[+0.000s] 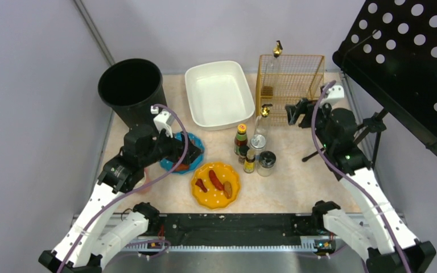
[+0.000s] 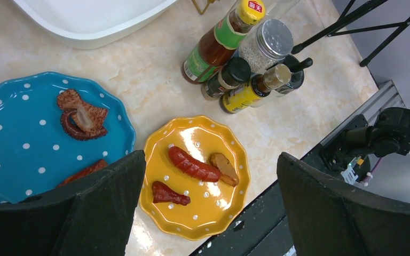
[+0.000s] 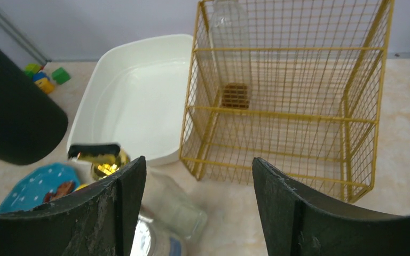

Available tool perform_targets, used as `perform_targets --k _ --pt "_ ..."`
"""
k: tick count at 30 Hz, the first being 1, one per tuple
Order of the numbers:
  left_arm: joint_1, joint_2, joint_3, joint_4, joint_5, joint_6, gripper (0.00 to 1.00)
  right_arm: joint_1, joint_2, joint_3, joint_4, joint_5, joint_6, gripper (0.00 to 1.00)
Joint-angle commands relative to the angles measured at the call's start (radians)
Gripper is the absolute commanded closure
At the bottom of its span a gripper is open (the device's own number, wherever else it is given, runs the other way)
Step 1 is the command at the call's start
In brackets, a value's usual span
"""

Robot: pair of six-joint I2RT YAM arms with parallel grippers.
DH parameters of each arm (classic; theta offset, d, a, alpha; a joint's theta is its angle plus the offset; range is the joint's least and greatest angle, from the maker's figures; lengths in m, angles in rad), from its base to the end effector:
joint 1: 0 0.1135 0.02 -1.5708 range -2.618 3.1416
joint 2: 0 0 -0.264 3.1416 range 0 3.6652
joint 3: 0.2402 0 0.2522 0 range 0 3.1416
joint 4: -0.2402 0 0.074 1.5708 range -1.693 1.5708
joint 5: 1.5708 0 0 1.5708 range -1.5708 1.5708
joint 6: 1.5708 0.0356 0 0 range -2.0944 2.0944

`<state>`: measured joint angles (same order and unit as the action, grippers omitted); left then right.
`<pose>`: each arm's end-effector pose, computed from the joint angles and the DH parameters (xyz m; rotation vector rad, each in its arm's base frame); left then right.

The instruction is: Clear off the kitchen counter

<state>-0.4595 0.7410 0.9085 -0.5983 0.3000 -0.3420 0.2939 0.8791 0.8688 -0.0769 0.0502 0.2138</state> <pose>0.1342 -0.0781 0.3466 0.3210 2.0502 -0.8039 0.1980 0.0581 0.3648 -0.0284 1.6690 0.3435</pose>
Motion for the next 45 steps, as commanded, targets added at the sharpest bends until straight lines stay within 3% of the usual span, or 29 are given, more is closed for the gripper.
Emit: perform_targets --k 1,6,11,19,27,37,45 --pt "0.001 -0.016 -0.007 0.046 0.022 0.006 0.03 0.018 -0.116 -0.038 -0.128 -0.127 0.031 0.29" --pt "0.001 -0.015 -0.008 0.046 0.025 0.005 0.03 0.048 -0.146 -0.075 -0.194 -0.198 0.021 0.3" --pt "0.001 -0.02 -0.011 0.045 0.023 0.005 0.03 0.111 -0.155 -0.158 -0.11 -0.213 0.012 0.3" --pt "0.001 -0.024 -0.014 0.046 0.028 0.007 0.03 0.3 -0.115 -0.261 0.155 -0.008 -0.074 0.28" --pt "0.001 -0.038 -0.02 0.048 0.022 0.011 0.03 0.32 -0.016 -0.274 0.32 0.131 -0.095 0.28" --pt "0.001 -0.038 -0.02 0.048 0.022 0.014 0.03 0.321 0.099 -0.275 0.502 0.16 -0.104 0.29" --pt "0.001 -0.034 -0.022 0.048 0.02 0.015 0.03 0.321 0.185 -0.281 0.635 0.17 -0.102 0.38"
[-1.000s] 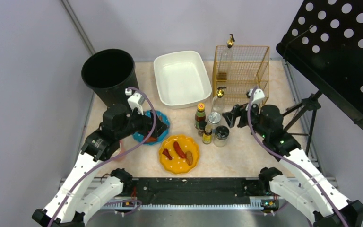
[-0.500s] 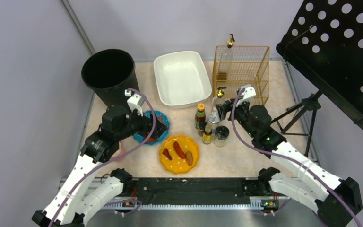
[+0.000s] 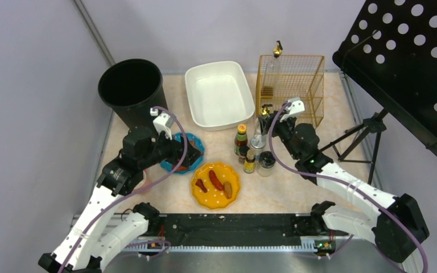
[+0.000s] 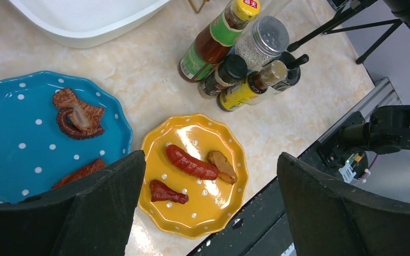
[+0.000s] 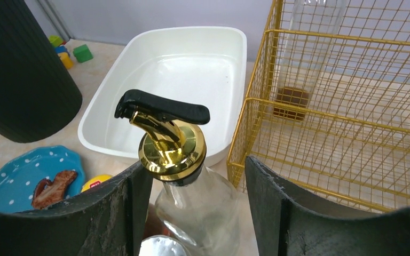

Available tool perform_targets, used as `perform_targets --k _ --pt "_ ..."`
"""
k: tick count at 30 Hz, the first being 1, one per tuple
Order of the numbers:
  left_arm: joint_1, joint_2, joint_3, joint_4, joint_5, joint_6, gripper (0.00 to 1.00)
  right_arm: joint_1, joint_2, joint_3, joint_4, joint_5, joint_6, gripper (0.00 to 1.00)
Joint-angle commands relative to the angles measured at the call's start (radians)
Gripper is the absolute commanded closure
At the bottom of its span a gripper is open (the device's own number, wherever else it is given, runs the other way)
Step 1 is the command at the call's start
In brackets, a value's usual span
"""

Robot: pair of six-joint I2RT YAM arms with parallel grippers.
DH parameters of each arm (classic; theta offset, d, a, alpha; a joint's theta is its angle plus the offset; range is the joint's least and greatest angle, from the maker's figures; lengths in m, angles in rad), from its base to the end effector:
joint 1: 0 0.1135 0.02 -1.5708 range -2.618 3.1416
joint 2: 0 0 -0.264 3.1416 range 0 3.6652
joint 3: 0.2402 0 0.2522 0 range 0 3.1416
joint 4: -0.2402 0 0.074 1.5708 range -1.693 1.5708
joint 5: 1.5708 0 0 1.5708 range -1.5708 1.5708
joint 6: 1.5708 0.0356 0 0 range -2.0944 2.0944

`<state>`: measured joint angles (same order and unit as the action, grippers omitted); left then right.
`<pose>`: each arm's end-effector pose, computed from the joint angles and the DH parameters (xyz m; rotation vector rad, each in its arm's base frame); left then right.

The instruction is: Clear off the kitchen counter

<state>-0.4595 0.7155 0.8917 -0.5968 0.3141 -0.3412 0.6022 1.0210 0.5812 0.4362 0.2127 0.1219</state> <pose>0.1294 -0.0763 0.3447 0.3321 2.0391 -0.8189 0.2004 0.1286 0.2882 -0.2125 1.5741 0.3997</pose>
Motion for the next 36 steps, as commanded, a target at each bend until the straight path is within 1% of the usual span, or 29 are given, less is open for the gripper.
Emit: perform_targets --k 1,8,13,18,20,24,29,32,34,36 --pt "0.002 -0.008 -0.005 0.046 0.006 0.015 0.03 0.013 0.056 0.01 0.128 0.004 -0.007 0.38" --pt "0.001 -0.006 -0.006 0.046 0.005 0.016 0.03 0.015 0.113 -0.001 0.219 0.006 -0.003 0.4" --pt "0.002 0.001 -0.006 0.045 0.003 0.017 0.03 0.015 0.132 -0.011 0.268 -0.004 -0.037 0.41" --pt "0.002 0.007 -0.005 0.046 0.003 0.018 0.03 0.016 0.161 -0.007 0.276 -0.002 -0.043 0.46" --pt "0.001 0.009 -0.005 0.046 0.002 0.018 0.03 0.017 0.17 -0.012 0.295 0.001 -0.042 0.52" --pt "0.002 0.015 -0.006 0.046 0.0 0.018 0.03 0.023 0.189 -0.004 0.299 0.009 -0.054 0.68" --pt "0.001 0.017 -0.006 0.045 -0.002 0.018 0.03 0.027 0.185 0.004 0.29 0.013 -0.066 0.83" --pt "0.001 0.018 -0.007 0.046 -0.003 0.019 0.03 0.033 0.17 0.005 0.279 0.028 -0.085 0.95" --pt "0.001 0.018 -0.007 0.046 -0.003 0.019 0.03 0.036 0.155 0.004 0.273 0.046 -0.103 1.0" --pt "0.002 0.019 -0.007 0.046 -0.004 0.019 0.03 0.038 0.136 0.004 0.262 0.065 -0.116 1.0"
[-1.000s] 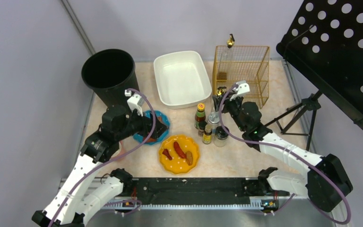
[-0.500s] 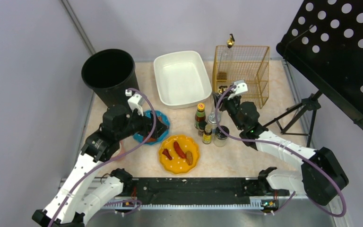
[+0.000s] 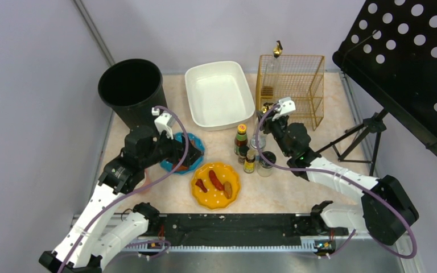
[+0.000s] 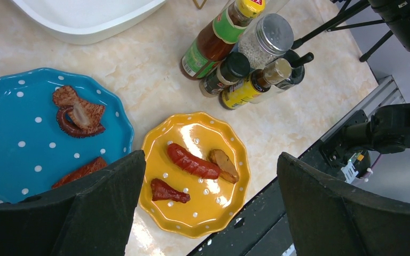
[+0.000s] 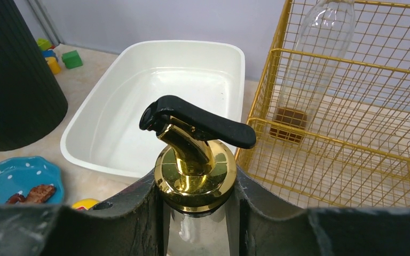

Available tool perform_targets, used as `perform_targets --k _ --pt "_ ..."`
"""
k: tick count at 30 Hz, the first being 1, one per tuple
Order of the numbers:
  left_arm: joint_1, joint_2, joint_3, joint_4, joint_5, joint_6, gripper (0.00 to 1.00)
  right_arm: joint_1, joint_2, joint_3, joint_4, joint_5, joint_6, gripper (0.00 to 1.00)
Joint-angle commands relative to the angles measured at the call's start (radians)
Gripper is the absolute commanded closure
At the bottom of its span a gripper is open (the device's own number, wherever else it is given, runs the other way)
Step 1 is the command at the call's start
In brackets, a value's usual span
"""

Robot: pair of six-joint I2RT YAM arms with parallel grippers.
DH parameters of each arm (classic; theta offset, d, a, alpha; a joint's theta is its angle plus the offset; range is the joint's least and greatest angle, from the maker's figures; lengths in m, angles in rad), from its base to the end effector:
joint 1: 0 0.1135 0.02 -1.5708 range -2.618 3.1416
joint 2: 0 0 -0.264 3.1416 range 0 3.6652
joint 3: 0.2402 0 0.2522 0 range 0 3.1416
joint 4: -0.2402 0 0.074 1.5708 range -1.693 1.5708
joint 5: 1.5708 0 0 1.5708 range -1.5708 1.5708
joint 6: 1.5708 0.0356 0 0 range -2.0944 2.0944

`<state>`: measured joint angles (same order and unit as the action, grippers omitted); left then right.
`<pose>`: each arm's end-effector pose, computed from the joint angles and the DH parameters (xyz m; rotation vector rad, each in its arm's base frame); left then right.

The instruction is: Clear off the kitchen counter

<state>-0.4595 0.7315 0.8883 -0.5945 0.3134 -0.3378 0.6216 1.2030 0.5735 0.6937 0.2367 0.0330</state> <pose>0.1330 -0.0781 0.3416 0.3339 2.0559 -0.8135 0.2217 0.1486 0.2711 -0.2541 1.4968 0.3468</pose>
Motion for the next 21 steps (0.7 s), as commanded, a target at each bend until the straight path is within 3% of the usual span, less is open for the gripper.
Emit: perform_targets --k 1,11,21 --pt "0.002 0.003 -0.004 0.043 -0.003 0.016 0.03 0.02 -0.057 0.012 0.002 0.055 -0.027 1.0" --pt "0.002 0.009 -0.003 0.043 -0.009 0.016 0.03 0.021 -0.175 0.091 -0.143 0.127 -0.109 1.0" --pt "0.001 0.009 -0.003 0.042 -0.01 0.017 0.03 0.022 -0.257 0.299 -0.39 0.213 -0.155 1.0"
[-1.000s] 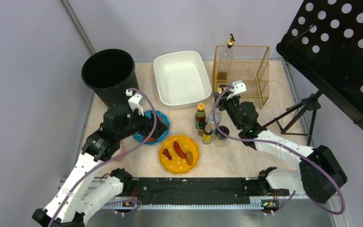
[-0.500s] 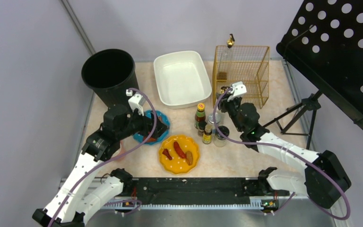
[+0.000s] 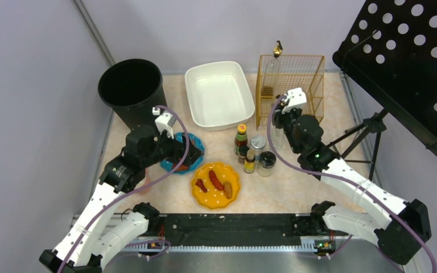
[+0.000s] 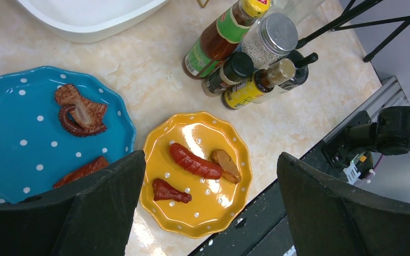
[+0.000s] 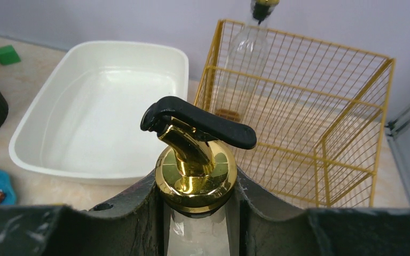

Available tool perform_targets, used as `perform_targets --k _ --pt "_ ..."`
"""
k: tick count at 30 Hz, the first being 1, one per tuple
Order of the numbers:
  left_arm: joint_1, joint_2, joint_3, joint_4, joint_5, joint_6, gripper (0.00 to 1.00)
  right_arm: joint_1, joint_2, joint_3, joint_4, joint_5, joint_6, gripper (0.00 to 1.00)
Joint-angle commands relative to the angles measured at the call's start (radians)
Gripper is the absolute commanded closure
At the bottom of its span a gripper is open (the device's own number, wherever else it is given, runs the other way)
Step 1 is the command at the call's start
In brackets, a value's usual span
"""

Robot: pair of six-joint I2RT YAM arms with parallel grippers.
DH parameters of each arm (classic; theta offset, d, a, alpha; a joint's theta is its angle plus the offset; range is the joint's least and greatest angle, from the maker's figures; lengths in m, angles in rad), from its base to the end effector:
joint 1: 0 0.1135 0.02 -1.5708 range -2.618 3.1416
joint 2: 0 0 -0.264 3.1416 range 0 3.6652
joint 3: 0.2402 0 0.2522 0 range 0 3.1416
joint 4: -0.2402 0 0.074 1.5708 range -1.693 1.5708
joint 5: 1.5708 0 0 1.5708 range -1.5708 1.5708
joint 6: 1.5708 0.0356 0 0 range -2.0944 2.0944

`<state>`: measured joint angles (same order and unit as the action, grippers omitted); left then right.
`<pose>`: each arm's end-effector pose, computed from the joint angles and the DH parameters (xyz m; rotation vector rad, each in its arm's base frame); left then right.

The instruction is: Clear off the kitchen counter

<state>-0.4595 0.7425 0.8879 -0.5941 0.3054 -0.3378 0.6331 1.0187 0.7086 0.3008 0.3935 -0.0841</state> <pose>0.1355 -0.0790 0.3400 0.3279 2.0674 -0.8038 0.2016 0.1310 0.3197 -0.2575 1.5595 0.1189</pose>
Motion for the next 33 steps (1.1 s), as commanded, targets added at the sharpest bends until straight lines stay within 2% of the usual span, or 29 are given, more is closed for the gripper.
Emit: perform_targets --k 1,8,15,33 --pt "0.001 -0.003 -0.003 0.041 0.0 0.017 0.03 0.01 -0.072 0.197 -0.024 0.064 -0.042 1.0" --pt "0.002 -0.006 -0.002 0.042 0.001 0.017 0.03 0.01 -0.021 0.414 -0.127 0.116 -0.078 1.0" --pt "0.001 -0.007 -0.002 0.042 0.003 0.016 0.03 0.003 0.125 0.589 -0.093 0.203 -0.147 1.0" --pt "0.001 0.008 -0.003 0.042 0.026 0.01 0.03 -0.18 0.492 1.012 -0.051 0.255 -0.108 1.0"
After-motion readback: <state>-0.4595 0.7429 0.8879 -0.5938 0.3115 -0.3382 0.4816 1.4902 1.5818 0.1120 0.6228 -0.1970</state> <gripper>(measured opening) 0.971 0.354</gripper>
